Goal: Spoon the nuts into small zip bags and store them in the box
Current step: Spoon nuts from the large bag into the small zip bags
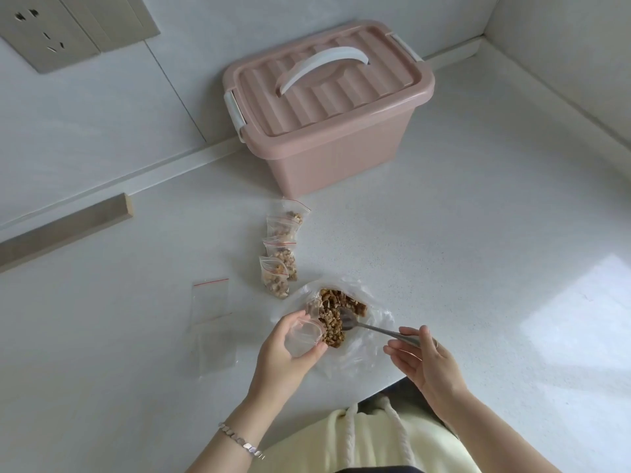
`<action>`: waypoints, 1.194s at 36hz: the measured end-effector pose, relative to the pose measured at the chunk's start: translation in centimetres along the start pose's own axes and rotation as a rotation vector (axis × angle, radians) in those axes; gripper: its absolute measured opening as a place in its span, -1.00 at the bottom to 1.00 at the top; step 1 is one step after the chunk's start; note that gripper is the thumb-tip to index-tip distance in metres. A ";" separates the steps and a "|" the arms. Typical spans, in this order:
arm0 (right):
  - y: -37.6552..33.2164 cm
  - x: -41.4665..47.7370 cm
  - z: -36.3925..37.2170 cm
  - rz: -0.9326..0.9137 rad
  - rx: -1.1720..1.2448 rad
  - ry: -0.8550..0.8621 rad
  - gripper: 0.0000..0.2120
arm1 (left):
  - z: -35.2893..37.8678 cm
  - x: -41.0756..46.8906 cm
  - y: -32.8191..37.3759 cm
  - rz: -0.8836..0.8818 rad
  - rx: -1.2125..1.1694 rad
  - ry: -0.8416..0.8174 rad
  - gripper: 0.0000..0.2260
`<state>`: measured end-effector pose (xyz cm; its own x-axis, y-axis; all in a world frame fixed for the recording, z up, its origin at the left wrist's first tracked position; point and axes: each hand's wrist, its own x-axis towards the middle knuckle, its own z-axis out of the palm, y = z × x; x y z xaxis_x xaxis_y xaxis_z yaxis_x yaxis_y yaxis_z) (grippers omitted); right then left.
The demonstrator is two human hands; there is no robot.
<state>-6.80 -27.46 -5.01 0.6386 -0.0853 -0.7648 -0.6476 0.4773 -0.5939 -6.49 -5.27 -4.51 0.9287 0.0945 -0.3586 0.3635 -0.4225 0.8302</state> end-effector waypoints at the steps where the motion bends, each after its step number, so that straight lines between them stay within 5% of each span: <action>1: -0.1 0.0 -0.2 0.001 0.005 0.000 -0.62 | 0.0 0.0 -0.1 -0.004 -0.012 -0.001 -0.57; 19: -6.5 -2.1 -1.2 -0.278 -0.225 0.020 -0.58 | 3.6 1.0 1.1 -0.062 -0.192 -0.154 -0.61; 31: -9.0 -3.9 1.4 -0.502 -0.570 -0.025 -0.60 | 3.9 1.0 2.1 0.053 -0.076 -0.194 -0.52; 39: -7.5 -5.6 2.8 -0.850 -1.020 -0.159 -0.56 | 3.5 0.5 1.7 0.090 -0.007 -0.176 -0.51; 43: -7.7 -5.9 2.4 -1.014 -0.980 -0.122 -0.67 | 2.9 0.2 1.4 0.093 -0.035 -0.141 -0.58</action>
<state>-4.63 -28.54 4.64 0.9929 0.0798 0.0883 0.1176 -0.5408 -0.8329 -5.97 -8.48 -4.70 0.9399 -0.0720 -0.3338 0.2811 -0.3921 0.8759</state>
